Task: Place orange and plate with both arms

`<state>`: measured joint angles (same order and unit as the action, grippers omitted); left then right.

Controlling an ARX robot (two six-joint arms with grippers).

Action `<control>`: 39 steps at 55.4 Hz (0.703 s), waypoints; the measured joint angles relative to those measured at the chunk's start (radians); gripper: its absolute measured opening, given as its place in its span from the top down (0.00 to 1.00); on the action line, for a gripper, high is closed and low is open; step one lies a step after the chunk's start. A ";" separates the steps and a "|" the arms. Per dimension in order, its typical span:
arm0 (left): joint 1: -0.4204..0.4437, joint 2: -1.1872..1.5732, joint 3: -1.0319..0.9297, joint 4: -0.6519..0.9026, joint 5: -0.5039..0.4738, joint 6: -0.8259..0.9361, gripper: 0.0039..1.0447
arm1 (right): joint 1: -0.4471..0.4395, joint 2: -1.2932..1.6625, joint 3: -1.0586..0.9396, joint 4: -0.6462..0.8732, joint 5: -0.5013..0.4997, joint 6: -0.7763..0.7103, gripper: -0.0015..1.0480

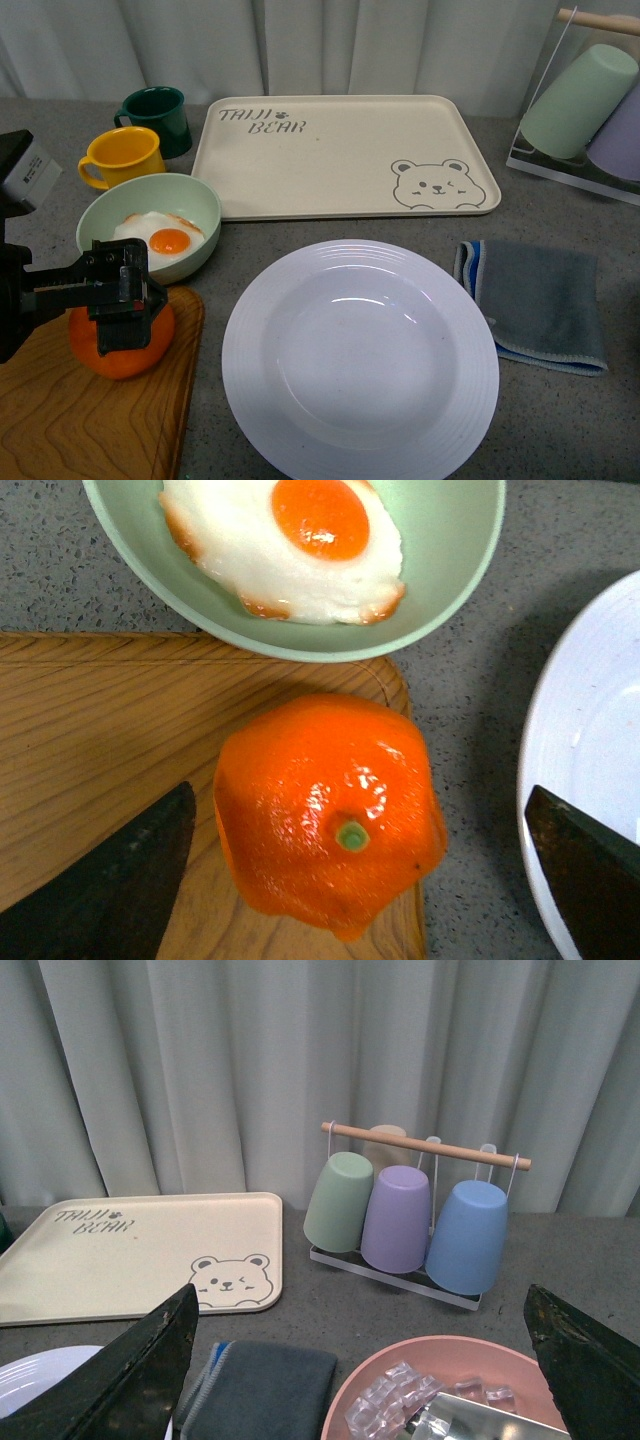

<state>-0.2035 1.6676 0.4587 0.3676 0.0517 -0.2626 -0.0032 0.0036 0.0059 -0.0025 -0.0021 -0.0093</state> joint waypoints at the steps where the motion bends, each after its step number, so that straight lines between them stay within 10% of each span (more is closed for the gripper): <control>1: 0.000 0.012 0.005 0.000 -0.004 0.000 0.11 | 0.000 0.000 0.000 0.000 0.000 0.000 0.09; 16: -0.011 0.060 0.017 0.005 0.018 0.002 0.49 | 0.000 0.000 0.000 0.000 0.000 0.000 0.09; 39: -0.278 -0.074 0.056 -0.045 0.005 -0.100 0.55 | 0.000 0.000 0.000 0.000 0.000 0.000 0.09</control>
<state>-0.4820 1.5936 0.5152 0.3222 0.0566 -0.3630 -0.0032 0.0036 0.0059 -0.0025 -0.0021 -0.0093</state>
